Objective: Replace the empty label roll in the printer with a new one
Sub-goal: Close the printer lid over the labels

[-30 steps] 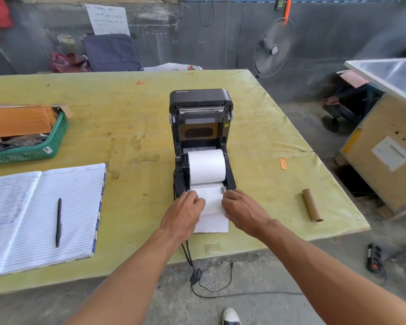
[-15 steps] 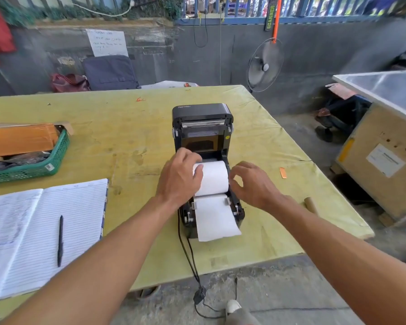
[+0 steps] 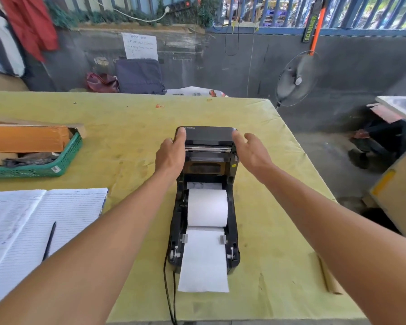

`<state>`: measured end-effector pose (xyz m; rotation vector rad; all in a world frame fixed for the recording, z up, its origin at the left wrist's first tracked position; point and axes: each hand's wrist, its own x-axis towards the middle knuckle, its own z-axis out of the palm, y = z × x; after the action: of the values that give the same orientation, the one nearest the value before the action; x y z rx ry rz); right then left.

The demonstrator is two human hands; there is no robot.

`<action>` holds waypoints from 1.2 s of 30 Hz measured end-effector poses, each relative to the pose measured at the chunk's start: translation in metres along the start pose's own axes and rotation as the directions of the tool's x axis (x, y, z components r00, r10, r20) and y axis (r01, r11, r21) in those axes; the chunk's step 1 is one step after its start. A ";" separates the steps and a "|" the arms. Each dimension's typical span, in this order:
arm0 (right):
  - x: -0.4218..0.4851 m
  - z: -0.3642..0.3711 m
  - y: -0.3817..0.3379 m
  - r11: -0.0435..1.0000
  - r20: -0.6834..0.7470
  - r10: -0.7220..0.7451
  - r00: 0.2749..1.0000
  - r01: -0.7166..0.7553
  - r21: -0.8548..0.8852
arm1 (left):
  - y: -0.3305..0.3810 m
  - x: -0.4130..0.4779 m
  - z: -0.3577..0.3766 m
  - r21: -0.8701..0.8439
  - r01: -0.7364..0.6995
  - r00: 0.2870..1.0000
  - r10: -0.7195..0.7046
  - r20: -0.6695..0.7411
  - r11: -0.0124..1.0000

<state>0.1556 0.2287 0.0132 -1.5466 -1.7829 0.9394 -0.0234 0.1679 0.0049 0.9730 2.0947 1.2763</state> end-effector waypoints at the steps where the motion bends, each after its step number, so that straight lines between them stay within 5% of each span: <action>1: 0.002 0.003 0.001 1.000 0.037 0.008 0.999 -0.008 0.006 | 0.000 -0.002 0.004 -0.006 0.005 1.000 -0.005 -0.013 1.000; 13: -0.030 0.018 0.013 0.986 -0.059 0.000 0.998 0.010 0.168 | -0.013 -0.042 -0.003 0.016 0.029 0.977 -0.025 -0.210 0.999; 21: -0.109 0.026 0.030 0.990 -0.143 0.003 0.990 0.018 0.143 | -0.048 -0.095 -0.027 0.075 -0.041 0.983 0.054 -0.178 0.996; 30: -0.178 0.039 0.060 0.982 -0.048 0.146 0.988 -0.140 0.125 | -0.083 -0.150 -0.035 -0.048 0.117 0.992 -0.119 -0.046 0.992; 36: -0.196 0.049 0.074 0.959 -0.048 0.238 0.970 -0.227 0.168 | -0.106 -0.162 -0.031 0.020 0.163 0.986 -0.163 -0.037 0.986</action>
<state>0.1873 0.0340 -0.0725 -1.6862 -1.4609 1.0994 0.0216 -0.0079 -0.0691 0.7757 2.1709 1.1969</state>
